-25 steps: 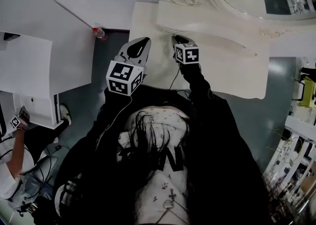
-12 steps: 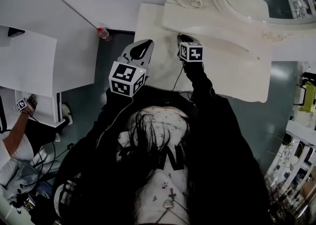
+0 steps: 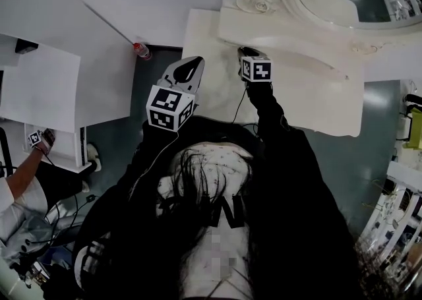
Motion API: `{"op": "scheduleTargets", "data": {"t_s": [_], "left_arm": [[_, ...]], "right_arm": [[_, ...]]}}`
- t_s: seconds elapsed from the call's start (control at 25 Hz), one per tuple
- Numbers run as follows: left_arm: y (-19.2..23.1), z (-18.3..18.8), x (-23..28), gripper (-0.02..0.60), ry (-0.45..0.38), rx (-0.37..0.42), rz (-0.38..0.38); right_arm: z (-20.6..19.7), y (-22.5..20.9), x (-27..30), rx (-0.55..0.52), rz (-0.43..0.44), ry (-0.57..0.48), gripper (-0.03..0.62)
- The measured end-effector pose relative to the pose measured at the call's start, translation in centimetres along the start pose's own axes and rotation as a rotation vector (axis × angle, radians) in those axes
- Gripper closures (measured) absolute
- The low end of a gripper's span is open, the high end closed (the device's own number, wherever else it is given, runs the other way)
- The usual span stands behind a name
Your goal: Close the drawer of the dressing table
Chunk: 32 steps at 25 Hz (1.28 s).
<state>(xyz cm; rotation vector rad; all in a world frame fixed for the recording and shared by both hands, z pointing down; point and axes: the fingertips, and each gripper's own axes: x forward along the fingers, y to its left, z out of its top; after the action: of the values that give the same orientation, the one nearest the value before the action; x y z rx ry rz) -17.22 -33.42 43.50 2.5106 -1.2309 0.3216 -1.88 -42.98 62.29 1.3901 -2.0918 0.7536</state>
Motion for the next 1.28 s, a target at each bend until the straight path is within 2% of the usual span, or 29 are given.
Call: {"op": "scheduleTargets", "data": {"t_s": [0.36,0.92,1.28], "left_arm": [[-1.1,-0.2,-0.2,0.586,0.003,0.008,-0.022],[-2.8,-2.0,-0.1,0.586,0.050,-0.010,-0.071],[-5.7,-3.3,0.2,0.586,0.075,-0.004,-0.110]], "right_arm": [[-1.0,0.5,-1.1,0.033,0.008,0.015,0.517],[0.4,4.9,-9.4,0.079,0.117,-0.192,0.519],[0.4,6.1,-15.5,0.093,0.148,-0.272,0.519]]}}
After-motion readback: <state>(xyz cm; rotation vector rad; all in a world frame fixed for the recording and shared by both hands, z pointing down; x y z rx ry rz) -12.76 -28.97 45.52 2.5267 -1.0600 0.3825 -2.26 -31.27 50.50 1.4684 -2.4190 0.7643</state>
